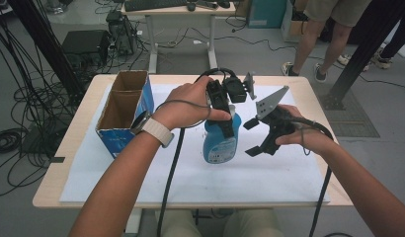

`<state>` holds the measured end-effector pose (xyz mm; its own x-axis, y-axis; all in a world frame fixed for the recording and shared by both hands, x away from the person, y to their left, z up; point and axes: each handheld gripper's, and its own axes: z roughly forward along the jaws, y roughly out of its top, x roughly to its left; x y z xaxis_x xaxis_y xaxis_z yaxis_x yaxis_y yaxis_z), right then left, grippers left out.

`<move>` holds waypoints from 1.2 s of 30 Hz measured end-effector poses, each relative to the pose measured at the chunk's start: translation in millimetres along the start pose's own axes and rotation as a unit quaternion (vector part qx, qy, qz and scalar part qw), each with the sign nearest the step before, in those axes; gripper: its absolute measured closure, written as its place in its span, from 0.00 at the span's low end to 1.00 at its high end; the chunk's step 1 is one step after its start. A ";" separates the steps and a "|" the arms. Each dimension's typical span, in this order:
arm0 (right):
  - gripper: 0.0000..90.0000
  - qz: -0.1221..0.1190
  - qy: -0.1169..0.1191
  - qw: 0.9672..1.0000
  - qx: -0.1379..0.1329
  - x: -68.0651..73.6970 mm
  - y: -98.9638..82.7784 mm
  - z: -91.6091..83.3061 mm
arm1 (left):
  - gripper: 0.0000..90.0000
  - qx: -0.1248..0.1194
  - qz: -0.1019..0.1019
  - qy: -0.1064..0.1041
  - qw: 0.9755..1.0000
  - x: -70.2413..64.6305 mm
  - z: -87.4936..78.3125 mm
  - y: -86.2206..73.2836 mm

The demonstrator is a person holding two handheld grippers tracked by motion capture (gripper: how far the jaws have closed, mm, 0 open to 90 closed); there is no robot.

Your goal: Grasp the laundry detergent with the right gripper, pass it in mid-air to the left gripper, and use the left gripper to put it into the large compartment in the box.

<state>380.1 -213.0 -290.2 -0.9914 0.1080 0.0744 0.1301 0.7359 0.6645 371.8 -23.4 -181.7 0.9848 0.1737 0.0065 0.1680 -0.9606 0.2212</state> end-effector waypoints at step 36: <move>0.08 0.019 -0.049 0.992 0.114 -17.6 -51.5 -53.7 | 0.42 -0.024 -0.210 0.102 0.972 18.0 -108.8 -27.4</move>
<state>389.9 -288.6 -285.8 -0.9807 0.1950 0.0161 0.1790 0.8611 0.4758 380.1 29.6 -81.5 0.7999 0.5920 0.0988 0.5456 -0.7858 0.2912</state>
